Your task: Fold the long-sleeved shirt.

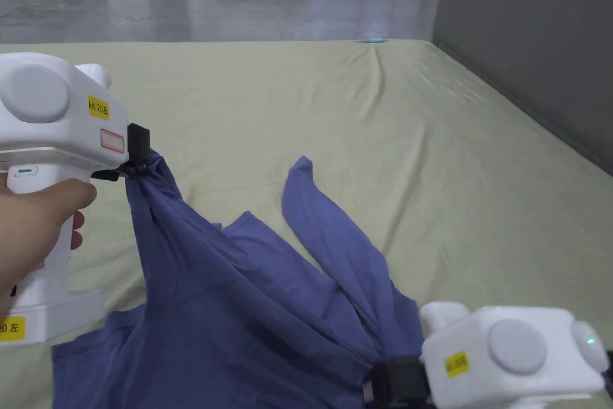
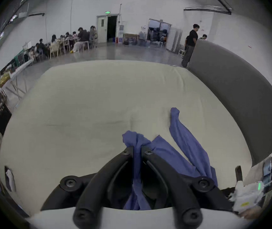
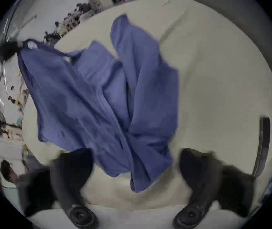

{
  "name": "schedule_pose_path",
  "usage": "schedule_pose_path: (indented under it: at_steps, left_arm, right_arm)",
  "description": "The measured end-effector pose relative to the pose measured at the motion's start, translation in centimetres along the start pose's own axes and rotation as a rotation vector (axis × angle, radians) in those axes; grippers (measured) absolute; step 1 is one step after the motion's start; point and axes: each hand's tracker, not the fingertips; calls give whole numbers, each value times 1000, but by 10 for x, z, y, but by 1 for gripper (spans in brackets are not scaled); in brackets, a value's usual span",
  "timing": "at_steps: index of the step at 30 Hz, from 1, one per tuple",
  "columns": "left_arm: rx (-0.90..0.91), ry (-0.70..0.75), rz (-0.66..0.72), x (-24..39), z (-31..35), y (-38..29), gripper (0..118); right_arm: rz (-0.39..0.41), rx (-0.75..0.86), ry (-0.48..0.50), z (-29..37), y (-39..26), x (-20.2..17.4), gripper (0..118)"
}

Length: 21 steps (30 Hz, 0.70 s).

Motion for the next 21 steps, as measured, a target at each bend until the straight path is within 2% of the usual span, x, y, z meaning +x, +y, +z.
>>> schedule_pose_path:
  at_steps: [1,2,3,4,5,7,9,12,15,19,21]
  left_arm:
    - [6,8,-14,-1,6,-1,0]
    - [18,19,-18,-3,12,-2,0]
    - [24,24,-15,-7,15,0,0]
    - [28,23,-9,-10,23,1,0]
    - [43,26,-3,-14,30,4,0]
    - [75,38,15,-24,48,16,0]
    - [107,17,55,-33,70,34,0]
    - [212,55,57,-43,111,73,0]
    - [319,91,47,-52,151,121,0]
    - [432,116,81,-67,188,188,0]
    - [462,154,74,-70,197,220,0]
  right_arm:
    - [49,-10,-72,-7,-3,-8,71]
    - [48,-38,-113,-9,-1,-9,33]
    - [36,20,-62,3,0,-10,23]
    - [60,95,-39,17,2,-14,13]
    - [94,122,-32,28,5,-19,12]
    - [199,158,-78,57,15,-29,11]
    - [235,248,-99,95,31,-40,11]
    - [354,362,-143,163,74,-59,11]
    - [449,480,-230,229,129,-79,11]
    - [460,567,-252,307,209,-109,11]
    - [479,613,-293,337,244,-126,11]
